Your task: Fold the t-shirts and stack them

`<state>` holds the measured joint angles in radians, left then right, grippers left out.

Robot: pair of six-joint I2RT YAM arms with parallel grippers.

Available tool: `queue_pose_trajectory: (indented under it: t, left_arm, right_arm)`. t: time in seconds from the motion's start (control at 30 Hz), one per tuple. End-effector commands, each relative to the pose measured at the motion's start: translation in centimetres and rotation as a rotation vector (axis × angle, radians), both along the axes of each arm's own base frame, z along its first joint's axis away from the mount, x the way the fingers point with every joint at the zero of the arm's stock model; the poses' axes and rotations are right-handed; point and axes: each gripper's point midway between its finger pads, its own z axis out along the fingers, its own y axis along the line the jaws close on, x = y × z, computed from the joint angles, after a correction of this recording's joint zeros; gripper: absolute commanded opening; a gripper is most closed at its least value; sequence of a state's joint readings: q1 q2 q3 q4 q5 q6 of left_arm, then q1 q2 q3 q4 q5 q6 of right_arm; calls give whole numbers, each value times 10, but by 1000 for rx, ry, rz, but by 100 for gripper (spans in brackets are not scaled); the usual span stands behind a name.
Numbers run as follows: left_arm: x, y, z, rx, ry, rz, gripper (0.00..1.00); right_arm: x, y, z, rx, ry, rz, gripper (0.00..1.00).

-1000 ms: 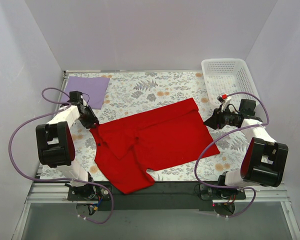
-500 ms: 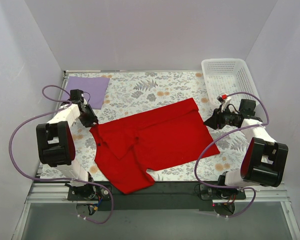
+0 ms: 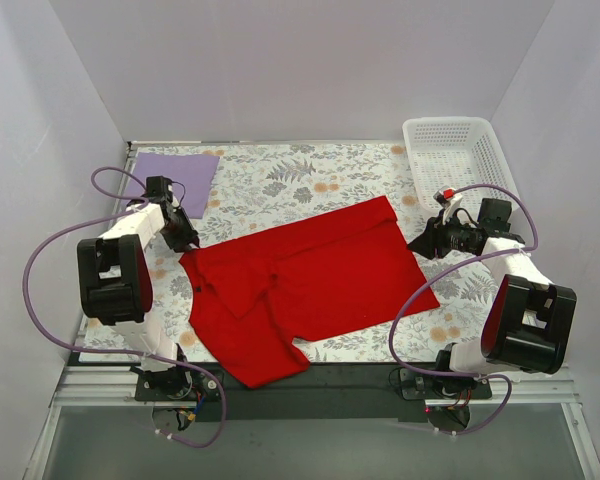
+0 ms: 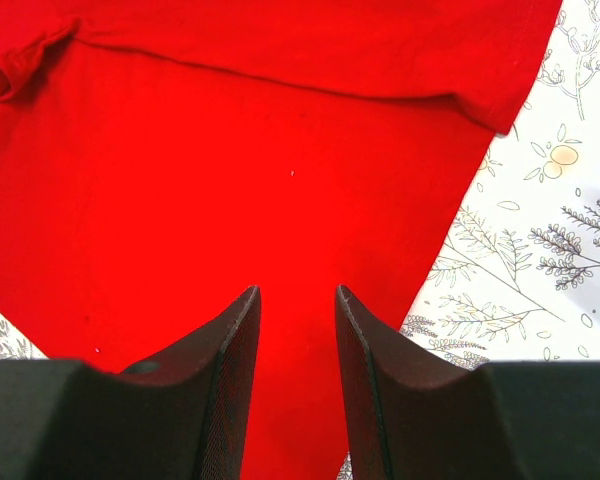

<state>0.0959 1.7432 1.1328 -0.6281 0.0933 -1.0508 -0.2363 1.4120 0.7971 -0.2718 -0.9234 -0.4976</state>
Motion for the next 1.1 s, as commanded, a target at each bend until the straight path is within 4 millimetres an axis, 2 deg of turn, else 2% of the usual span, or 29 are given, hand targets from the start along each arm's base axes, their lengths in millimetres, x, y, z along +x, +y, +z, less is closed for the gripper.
queue_pose_trajectory:
  t: [0.0,0.23,0.43,0.6,0.7,0.8,0.83,0.9,0.93,0.97,1.0,1.03,1.07]
  left_arm:
    - [8,1,9,17,-29,-13,22]
    - [8,2,8,22,-30,-6,0]
    - [4,5,20,39,-75,15,0]
    - [-4,2,21,29,-101,25,0]
    - [-7,-1,18,10,-102,25,0]
    - [-9,-2,18,10,-110,25,0]
    - [-9,-1,19,11,-113,25,0]
    - [-10,-2,21,10,-121,21,0]
    - [-9,-2,22,9,-125,22,0]
    - [-9,-2,25,9,-133,20,0]
    - [-8,-3,26,6,-139,20,0]
    - [-7,-4,27,5,-144,18,0]
    - [-7,-3,28,3,-147,18,0]
  right_arm:
    - [8,-2,13,10,-34,10,43]
    - [8,-2,13,7,-36,10,43]
    - [8,-2,12,8,-33,10,43]
    - [11,-1,15,5,-38,19,43]
    - [18,10,16,-31,-38,46,45]
    - [30,27,19,-103,-54,81,47]
    - [42,30,24,-119,-66,82,48]
    - [56,38,24,-155,-48,63,48]
    - [71,43,21,-164,-37,62,48]
    - [82,38,19,-182,-15,20,49]
    - [88,47,16,-194,-4,26,50]
    - [96,47,0,-211,39,10,50]
    - [112,51,8,-228,15,-5,50]
